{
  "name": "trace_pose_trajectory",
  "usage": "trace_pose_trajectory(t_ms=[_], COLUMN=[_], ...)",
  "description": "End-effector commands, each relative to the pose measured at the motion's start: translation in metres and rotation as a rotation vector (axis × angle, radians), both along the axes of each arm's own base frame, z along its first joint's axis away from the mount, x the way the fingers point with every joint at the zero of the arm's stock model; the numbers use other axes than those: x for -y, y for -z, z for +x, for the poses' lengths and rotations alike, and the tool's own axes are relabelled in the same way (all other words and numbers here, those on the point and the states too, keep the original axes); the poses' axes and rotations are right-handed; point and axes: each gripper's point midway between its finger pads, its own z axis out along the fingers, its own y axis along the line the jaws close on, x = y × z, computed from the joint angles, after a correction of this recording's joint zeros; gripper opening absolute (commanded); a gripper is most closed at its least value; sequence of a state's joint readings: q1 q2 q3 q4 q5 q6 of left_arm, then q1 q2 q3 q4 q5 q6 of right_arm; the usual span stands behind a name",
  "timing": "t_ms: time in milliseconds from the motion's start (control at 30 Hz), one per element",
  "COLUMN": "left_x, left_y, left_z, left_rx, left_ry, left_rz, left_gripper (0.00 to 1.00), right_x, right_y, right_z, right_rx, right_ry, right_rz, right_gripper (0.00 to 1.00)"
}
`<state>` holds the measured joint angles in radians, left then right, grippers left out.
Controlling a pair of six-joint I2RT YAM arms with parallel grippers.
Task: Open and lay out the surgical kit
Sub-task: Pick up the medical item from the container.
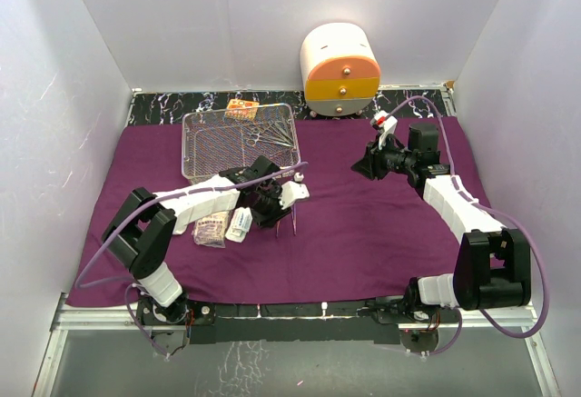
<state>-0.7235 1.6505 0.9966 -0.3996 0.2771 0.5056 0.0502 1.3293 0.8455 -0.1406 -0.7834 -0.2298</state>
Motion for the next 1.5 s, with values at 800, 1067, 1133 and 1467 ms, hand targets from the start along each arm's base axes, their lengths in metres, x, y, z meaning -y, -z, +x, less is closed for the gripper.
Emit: trace_pose_trajectory(t_ms=[800, 1067, 1133, 1467], left_x=[0.012, 0.016, 0.017, 0.023], left_y=[0.017, 0.016, 0.014, 0.009], left_z=[-0.017, -0.018, -0.018, -0.017], left_rx=[-0.093, -0.111, -0.113, -0.125], left_ry=[0.020, 0.011, 0.009, 0.003], left_rz=[-0.018, -0.031, -0.037, -0.057], left_gripper=[0.29, 0.29, 0.29, 0.29], right_x=[0.001, 0.001, 0.001, 0.001], right_y=[-0.016, -0.016, -0.016, -0.015], right_z=[0.010, 0.010, 0.010, 0.010], right_rx=[0.068, 0.070, 0.068, 0.066], right_ry=[-0.001, -0.001, -0.001, -0.002], right_rz=[-0.008, -0.009, -0.008, -0.009], right_gripper=[0.24, 0.24, 0.24, 0.24])
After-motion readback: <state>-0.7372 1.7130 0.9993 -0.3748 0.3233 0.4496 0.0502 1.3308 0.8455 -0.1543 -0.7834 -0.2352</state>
